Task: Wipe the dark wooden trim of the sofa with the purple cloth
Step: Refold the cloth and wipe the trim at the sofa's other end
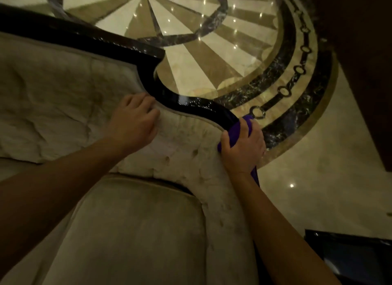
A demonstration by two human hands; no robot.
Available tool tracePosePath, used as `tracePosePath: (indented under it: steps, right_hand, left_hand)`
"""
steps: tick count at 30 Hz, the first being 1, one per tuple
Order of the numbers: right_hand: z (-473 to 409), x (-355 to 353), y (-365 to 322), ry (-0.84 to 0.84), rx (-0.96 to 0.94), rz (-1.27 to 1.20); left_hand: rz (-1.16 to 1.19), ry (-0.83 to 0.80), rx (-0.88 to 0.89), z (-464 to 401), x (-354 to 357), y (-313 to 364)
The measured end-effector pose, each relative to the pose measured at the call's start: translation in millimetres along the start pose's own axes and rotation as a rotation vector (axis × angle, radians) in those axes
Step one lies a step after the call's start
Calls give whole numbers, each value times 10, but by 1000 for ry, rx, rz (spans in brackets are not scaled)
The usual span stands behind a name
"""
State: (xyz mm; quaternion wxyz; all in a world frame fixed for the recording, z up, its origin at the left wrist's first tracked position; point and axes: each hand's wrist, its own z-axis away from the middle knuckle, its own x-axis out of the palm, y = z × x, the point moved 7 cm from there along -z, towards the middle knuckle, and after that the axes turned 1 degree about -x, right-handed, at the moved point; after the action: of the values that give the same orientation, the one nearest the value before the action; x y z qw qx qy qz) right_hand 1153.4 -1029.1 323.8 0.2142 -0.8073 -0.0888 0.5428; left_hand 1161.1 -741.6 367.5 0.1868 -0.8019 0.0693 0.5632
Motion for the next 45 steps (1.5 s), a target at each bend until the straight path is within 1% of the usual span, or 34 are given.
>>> tracePosePath:
  steps: [3, 6, 8, 10, 12, 13, 14, 16, 17, 19, 22, 24, 26, 28, 29, 33, 37, 39, 41, 45]
  right_hand:
    - [-258, 75, -272, -34, -105, 53]
    - [-435, 175, -451, -66, -101, 78]
    - [-434, 198, -465, -80, -90, 108]
    - [-427, 192, -453, -100, -118, 121]
    - [-452, 191, -442, -124, -134, 118]
    - [-462, 197, -440, -133, -127, 119]
    - [-470, 197, -448, -140, -117, 123]
    - [-467, 191, -477, -152, -109, 149]
    - [-461, 190, -499, -158, -118, 171]
    - [-471, 206, -555, -171, -158, 201]
    - [-524, 264, -644, -173, -172, 180]
    - [-605, 289, -773, -145, -180, 111]
    - [-683, 342, -956, -103, -216, 5]
    - [-698, 435, -1209, -67, -276, -86]
    - [-695, 501, -1341, -52, -298, -116]
    - [-625, 749, -1730, -47, -307, -129]
    - [-634, 786, -1816, -40, -296, -235]
    - [-640, 779, -1880, -42, -259, -328]
    - [-661, 815, -1953, -56, -168, -443]
    - [-673, 869, -2073, -81, 37, -816]
  left_hand:
    - [101, 35, -123, -120, -246, -100]
    - [245, 163, -233, -73, -535, -245]
    - [289, 208, -209, 20, -669, -228]
    - [305, 247, -162, 27, -802, -244]
    - [261, 300, -164, -125, -914, -398]
    - [226, 288, -194, -226, -925, -517]
    - [184, 232, -230, -315, -895, -639]
    - [91, 47, -251, -393, -709, -766]
    - [57, -12, -246, -386, -604, -780]
    - [41, -19, -249, -378, -497, -765]
    - [56, 33, -284, -419, -419, -712]
    - [26, 88, -279, -501, -397, -733]
    - [-24, 125, -185, -641, -385, -795]
    - [-67, 122, -72, -770, -394, -855]
    - [-78, 111, -52, -809, -400, -876]
    - [-67, 112, -95, -812, -404, -859]
    - [-63, 129, -84, -820, -423, -864]
    - [-68, 144, -68, -818, -412, -873]
    - [-77, 151, -44, -815, -391, -865]
    - [-52, 160, -31, -815, -393, -878]
